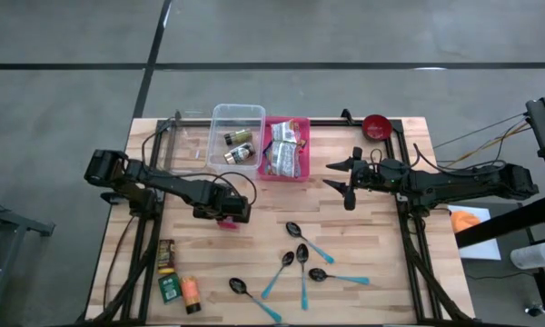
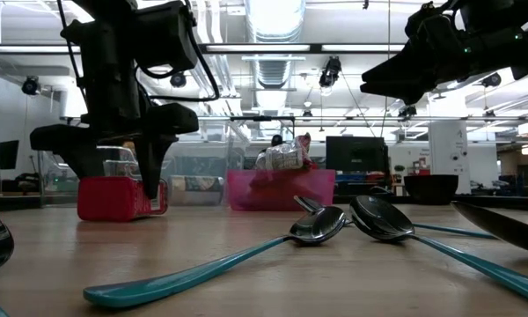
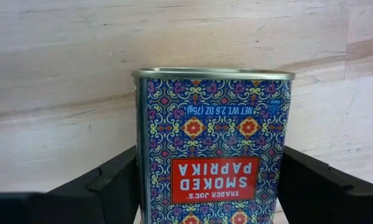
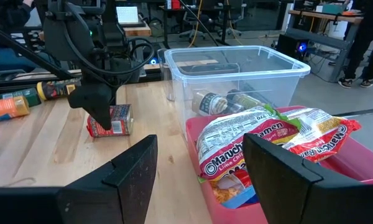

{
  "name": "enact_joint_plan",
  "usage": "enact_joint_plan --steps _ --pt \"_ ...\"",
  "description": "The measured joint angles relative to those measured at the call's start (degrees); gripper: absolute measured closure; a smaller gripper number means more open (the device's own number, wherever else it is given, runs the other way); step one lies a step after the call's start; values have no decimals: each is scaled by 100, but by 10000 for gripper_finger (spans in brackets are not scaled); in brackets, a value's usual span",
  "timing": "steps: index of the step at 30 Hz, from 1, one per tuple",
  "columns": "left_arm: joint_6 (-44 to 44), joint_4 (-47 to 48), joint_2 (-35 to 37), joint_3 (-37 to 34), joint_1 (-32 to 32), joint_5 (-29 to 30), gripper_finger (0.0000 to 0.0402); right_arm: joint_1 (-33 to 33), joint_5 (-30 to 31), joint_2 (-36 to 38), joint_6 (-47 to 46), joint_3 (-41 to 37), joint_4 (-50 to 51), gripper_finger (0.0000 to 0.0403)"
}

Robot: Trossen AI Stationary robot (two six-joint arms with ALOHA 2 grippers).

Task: Pick & Place Food Item
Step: Put the red seasoning can into the right transparent bin

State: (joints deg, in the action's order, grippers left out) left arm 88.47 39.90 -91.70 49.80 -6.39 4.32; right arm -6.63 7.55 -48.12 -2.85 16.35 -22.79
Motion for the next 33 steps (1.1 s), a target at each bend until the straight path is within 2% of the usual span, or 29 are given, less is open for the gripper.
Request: enact_joint_plan --steps 6,14,21,28,33 --pt "1 15 0 1 0 0 118 1 1 0 -2 0 1 168" --pt "-2 15 0 2 0 -2 101 0 2 2 0 -1 0 168" --pt "-4 22 0 2 0 -2 120 0 2 0 -7 -1 2 168" --pt "-20 20 0 2 0 -2 106 2 0 1 0 -1 2 168" --pt "-20 25 0 2 0 -4 118 1 0 0 0 -1 0 168"
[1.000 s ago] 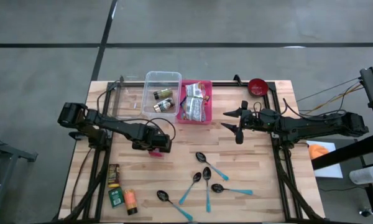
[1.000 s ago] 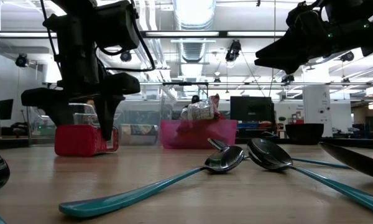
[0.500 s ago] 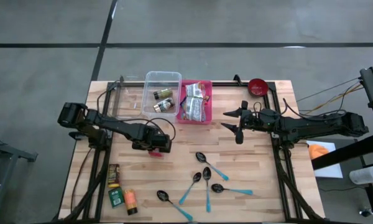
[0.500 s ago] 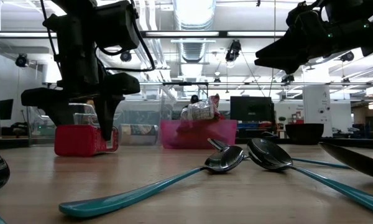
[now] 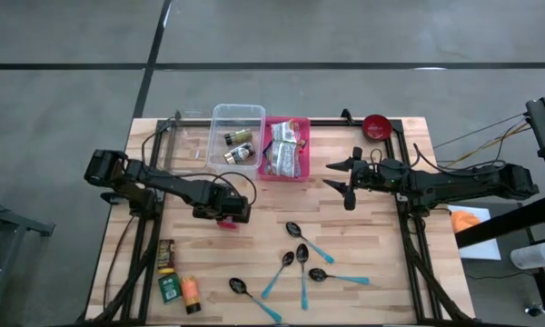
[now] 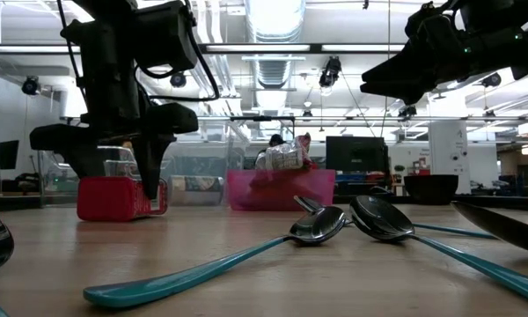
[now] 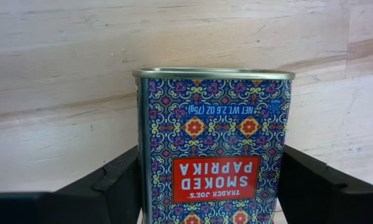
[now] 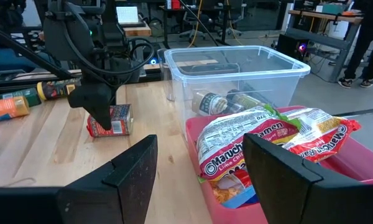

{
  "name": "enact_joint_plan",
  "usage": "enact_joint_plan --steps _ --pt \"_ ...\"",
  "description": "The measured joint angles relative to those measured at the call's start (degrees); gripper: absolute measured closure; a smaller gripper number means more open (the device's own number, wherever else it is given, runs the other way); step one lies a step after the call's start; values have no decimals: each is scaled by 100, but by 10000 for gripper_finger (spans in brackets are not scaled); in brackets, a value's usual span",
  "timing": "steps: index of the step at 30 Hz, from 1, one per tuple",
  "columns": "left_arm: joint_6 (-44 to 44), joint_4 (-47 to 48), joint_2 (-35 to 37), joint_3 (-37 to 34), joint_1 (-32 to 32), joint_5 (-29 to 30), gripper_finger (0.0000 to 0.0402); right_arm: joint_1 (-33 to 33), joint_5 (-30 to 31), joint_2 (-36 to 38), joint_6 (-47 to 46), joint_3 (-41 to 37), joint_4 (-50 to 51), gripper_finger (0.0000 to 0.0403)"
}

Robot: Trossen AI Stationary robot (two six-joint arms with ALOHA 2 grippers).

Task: Pick & Place Food Item
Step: Put the red seasoning can into the right transparent bin

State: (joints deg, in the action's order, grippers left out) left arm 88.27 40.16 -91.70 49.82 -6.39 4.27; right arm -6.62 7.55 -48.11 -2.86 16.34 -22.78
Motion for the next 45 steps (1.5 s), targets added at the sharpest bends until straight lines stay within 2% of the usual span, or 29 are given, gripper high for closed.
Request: enact_joint_plan --steps 8,15,35,45 --pt "0 -4 0 0 -1 0 108 1 1 0 2 0 2 168" --pt "2 3 0 0 -2 0 120 1 0 0 -6 0 0 168" --pt "-72 4 0 21 -2 -6 114 0 0 0 3 1 2 168" --pt "-145 306 0 500 -4 -37 116 -1 2 1 2 1 0 168"
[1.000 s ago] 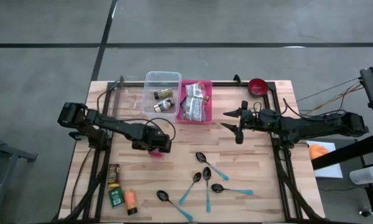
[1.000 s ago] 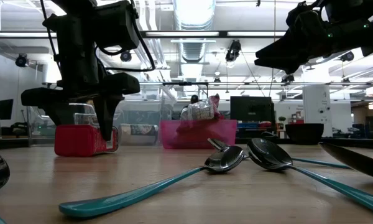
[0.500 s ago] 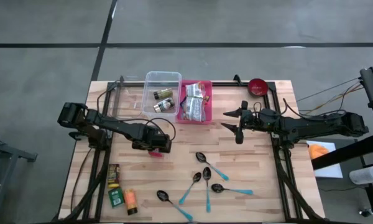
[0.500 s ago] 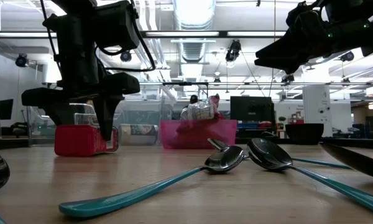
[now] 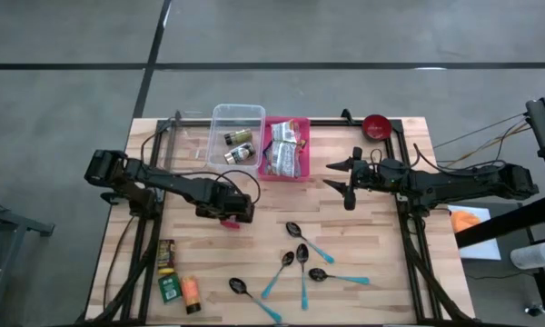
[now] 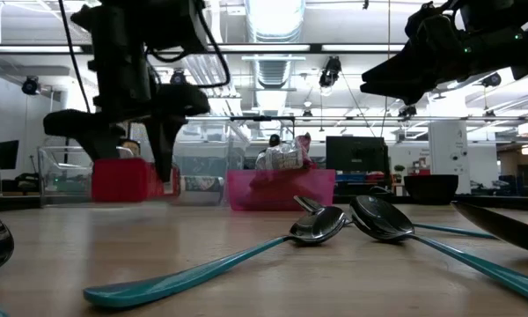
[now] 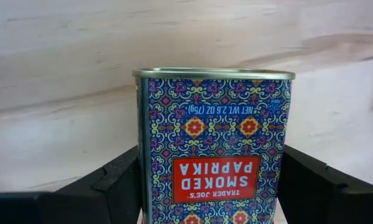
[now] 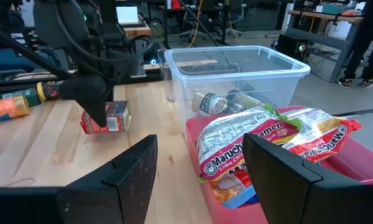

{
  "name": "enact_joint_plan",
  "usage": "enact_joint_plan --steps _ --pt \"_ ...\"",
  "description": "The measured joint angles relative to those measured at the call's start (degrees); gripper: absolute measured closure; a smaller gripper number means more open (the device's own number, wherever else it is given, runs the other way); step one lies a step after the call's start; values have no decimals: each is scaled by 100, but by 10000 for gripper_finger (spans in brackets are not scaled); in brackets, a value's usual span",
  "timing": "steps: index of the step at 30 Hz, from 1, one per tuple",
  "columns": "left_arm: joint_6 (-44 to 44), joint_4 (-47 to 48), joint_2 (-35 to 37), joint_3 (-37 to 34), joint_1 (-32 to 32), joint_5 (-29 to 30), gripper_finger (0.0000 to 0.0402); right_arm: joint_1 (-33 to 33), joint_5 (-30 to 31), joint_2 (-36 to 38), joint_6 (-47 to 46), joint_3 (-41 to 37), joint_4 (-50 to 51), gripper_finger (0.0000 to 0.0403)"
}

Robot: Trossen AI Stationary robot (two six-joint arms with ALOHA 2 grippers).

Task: Pick & Place Food Item
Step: Put the red seasoning can into the right transparent bin

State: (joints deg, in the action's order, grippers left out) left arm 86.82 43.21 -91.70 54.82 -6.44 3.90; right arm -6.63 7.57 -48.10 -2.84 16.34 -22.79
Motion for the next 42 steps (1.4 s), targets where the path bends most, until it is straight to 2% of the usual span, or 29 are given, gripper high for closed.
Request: enact_joint_plan --steps 9,14,19,28,35,42 --pt "-551 472 4 805 0 558 115 0 -2 -2 -2 -1 0 168" --pt "-1461 695 4 1463 0 1264 115 1 1 -2 -2 -1 2 168" --pt "-2071 1129 13 2189 46 2353 114 1 0 -2 -4 -1 1 168" --pt "-2963 1819 14 3135 770 3180 114 1 -1 -2 -3 -1 2 168" --pt "-3773 1683 13 3312 1960 3082 114 2 -2 1 -8 -1 0 168" --pt "-4600 1530 -100 3294 3183 1849 114 1 1 1 -4 -1 1 168"
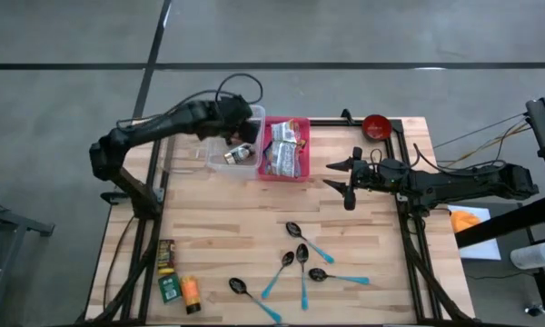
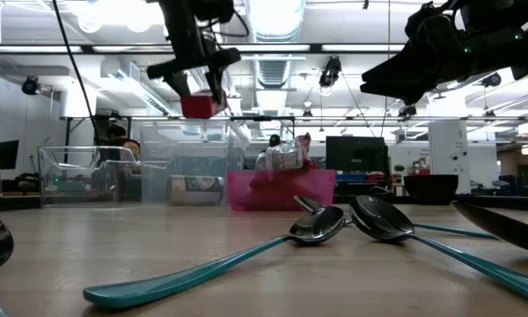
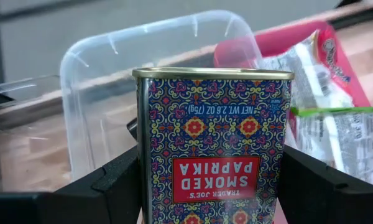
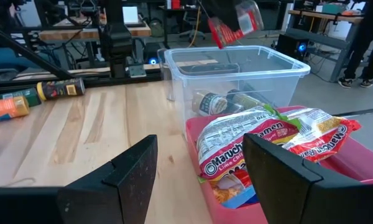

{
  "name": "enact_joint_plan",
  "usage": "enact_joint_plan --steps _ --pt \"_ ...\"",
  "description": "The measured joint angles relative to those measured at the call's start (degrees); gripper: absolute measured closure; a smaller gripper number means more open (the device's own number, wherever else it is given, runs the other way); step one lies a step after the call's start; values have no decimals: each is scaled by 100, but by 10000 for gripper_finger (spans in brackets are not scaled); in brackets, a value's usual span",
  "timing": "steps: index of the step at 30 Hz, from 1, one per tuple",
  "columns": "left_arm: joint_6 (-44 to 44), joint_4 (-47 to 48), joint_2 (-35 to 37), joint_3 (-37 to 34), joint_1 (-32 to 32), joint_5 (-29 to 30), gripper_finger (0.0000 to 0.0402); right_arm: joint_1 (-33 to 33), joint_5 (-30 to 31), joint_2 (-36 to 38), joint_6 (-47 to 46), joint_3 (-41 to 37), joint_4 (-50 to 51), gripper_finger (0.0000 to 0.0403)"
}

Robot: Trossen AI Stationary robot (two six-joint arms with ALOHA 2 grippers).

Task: Pick & Place Food Item
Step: Put the red seasoning can into the right transparent bin

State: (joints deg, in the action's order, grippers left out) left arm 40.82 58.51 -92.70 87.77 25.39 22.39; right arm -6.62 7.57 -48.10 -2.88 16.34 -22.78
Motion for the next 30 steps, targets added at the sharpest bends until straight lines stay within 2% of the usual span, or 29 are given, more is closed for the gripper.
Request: enact_joint_plan --steps 4,10,20,30 --pt "-350 -157 -172 0 376 -569 114 -1 0 -1 3 1 1 168" --pt "-488 -209 -675 0 537 -1067 114 -1 -2 -2 2 1 -3 168" --pt "-332 -170 -1495 0 652 -1479 114 0 -2 -2 -3 1 -4 168" --pt "250 -128 -1771 -2 775 -1810 114 -1 -1 -2 -6 1 -3 168"
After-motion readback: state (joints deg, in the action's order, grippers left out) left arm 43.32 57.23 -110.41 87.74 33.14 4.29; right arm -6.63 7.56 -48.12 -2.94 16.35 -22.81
